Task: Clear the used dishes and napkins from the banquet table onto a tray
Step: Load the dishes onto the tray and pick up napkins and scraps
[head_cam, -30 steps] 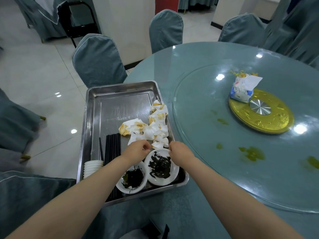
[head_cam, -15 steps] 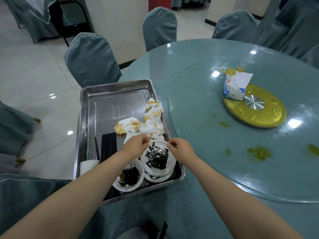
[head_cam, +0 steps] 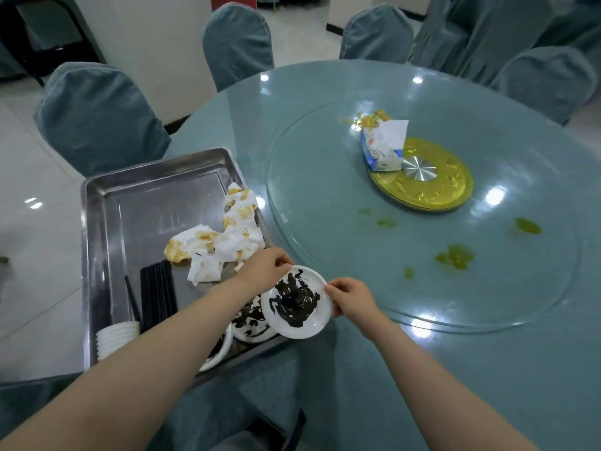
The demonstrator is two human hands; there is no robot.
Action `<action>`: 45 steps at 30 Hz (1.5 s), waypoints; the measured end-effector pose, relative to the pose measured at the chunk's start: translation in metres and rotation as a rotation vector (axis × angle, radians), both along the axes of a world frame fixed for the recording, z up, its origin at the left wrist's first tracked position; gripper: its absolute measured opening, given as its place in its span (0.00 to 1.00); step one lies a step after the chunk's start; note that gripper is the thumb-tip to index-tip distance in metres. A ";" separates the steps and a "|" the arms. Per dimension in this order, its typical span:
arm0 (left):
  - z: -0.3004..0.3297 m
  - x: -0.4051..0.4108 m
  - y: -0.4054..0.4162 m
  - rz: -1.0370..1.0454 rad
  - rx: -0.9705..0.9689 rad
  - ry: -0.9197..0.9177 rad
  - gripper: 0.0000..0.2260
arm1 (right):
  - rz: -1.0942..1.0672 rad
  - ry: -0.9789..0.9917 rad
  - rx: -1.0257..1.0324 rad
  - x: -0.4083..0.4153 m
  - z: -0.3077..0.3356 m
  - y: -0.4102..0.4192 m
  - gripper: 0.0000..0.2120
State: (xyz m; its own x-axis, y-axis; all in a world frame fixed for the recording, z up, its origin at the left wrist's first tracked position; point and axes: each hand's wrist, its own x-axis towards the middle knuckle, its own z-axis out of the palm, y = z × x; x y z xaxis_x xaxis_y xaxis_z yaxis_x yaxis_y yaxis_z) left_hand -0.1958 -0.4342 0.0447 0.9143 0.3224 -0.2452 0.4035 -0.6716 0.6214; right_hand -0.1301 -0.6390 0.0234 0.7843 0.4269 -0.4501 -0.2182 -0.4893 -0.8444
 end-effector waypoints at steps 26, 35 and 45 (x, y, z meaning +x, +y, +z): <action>-0.036 0.043 -0.075 -0.418 0.400 0.107 0.22 | -0.593 0.299 -0.015 -0.007 -0.037 -0.119 0.04; -0.036 0.039 -0.082 -0.499 0.450 0.124 0.25 | -0.579 0.273 -0.108 -0.007 -0.045 -0.122 0.03; -0.033 0.037 -0.089 -0.555 0.483 0.106 0.25 | -0.463 0.201 -0.209 -0.010 -0.036 -0.127 0.03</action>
